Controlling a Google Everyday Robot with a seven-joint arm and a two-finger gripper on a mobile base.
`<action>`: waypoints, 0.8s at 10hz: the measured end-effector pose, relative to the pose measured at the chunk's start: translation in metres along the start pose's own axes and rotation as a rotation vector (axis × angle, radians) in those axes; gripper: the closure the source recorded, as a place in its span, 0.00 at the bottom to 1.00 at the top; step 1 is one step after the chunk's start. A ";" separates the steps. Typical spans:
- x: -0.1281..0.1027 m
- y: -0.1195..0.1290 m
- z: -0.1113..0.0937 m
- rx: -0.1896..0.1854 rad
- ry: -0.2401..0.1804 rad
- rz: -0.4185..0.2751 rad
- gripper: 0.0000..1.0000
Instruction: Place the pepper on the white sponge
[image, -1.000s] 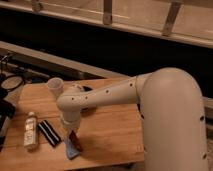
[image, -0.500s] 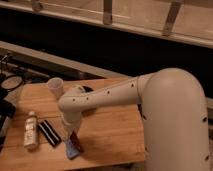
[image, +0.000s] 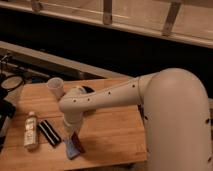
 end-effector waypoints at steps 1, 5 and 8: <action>-0.002 0.004 0.004 -0.009 0.006 -0.024 0.99; -0.008 0.013 0.025 -0.101 0.050 -0.068 0.97; -0.008 0.014 0.027 -0.095 0.057 -0.069 0.75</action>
